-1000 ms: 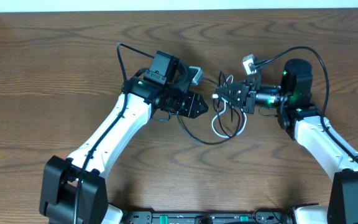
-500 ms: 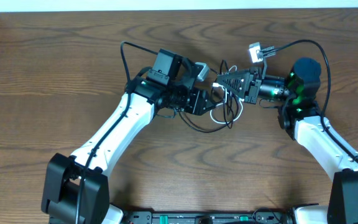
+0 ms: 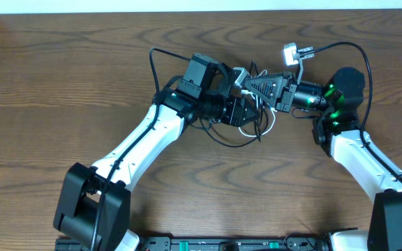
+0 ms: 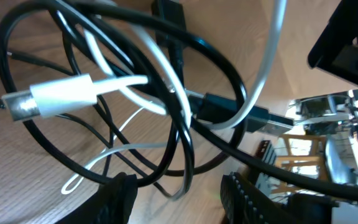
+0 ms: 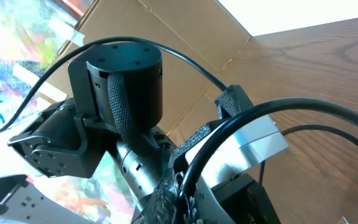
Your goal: Untangle cables
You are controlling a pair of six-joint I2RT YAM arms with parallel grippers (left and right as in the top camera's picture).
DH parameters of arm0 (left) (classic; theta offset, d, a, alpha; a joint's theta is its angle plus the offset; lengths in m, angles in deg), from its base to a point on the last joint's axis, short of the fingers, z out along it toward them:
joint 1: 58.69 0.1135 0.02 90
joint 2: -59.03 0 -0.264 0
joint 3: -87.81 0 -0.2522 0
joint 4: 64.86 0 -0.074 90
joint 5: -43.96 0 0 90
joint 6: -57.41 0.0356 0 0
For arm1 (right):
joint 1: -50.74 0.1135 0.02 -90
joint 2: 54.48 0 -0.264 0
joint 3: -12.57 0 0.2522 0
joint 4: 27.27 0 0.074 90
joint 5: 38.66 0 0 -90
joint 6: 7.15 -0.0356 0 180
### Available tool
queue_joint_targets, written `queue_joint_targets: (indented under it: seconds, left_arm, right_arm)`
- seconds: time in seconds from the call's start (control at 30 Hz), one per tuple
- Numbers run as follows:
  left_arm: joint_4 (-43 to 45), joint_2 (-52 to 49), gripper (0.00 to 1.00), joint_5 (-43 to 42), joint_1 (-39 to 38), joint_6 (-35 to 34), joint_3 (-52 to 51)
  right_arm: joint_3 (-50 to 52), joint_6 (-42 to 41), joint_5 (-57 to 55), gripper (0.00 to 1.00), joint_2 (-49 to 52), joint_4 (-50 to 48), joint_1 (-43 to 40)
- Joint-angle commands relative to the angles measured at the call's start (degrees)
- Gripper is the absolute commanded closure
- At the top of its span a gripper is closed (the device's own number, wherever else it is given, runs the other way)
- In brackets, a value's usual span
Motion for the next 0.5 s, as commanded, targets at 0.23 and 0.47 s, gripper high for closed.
queue_joint_targets:
  seconds: [0.23,0.47]
  left_arm:
    - [1.90,-1.36,0.52,4.57,-0.09,-9.53,0.48]
    - [4.28,-1.62,0.52,9.97,-0.11,-18.60,0.48]
  right_arm:
    - [-0.46,-2.21,-0.50,0.97,-0.70,-1.84,0.39]
    - [-0.46,-5.75,-1.55,0.97,-0.70,-4.85,0.37]
